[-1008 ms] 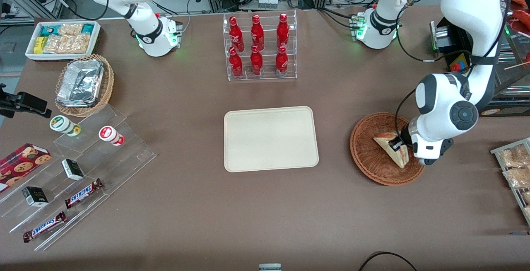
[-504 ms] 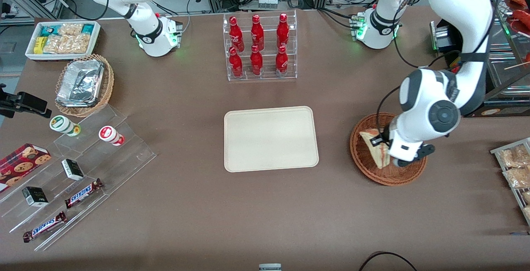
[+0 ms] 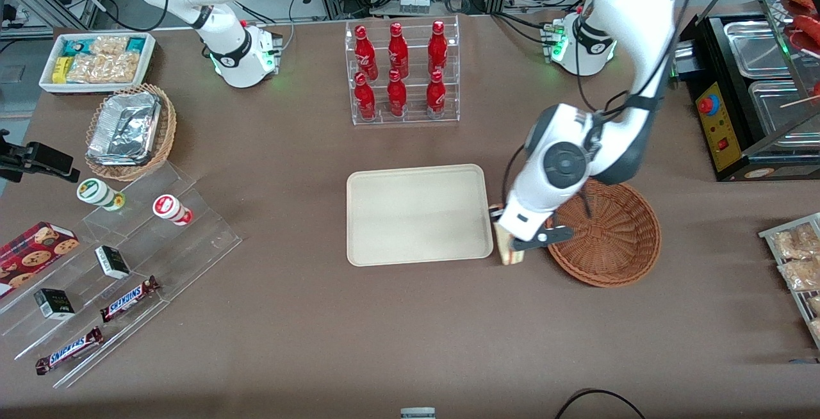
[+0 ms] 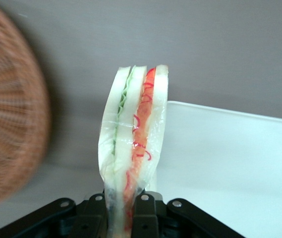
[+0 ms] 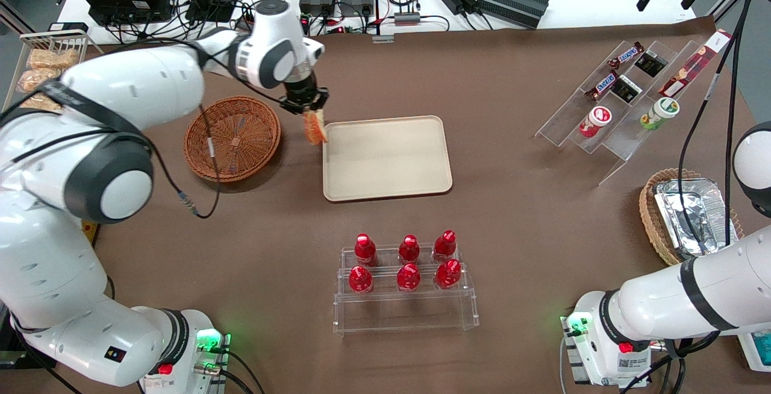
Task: Place sandwich from basket to tray
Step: 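Lift the sandwich and carry it with the left gripper over the tray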
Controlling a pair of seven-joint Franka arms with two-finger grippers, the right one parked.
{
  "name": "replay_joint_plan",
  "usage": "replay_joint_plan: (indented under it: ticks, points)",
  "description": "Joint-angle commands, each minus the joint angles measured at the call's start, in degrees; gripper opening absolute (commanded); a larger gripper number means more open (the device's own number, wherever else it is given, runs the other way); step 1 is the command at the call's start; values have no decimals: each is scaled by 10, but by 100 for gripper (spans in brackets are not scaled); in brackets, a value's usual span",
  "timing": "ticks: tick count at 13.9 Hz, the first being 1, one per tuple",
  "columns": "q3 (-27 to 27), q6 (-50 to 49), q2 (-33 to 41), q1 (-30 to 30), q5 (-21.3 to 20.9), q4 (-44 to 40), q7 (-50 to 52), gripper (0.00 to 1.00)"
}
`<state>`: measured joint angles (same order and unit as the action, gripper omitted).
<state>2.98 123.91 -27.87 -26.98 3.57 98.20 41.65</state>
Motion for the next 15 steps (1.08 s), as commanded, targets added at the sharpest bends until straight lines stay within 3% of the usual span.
replay_joint_plan:
  ticks: [1,5,8,15]
  points:
    - [-10,-22,-89,-58,-4,-120,82,0]
    - [-9,-36,-140,-101,4,-184,121,0]
    - [-8,-108,-190,-119,5,-258,131,0]
    - [26,-126,-202,-124,5,-266,151,0]
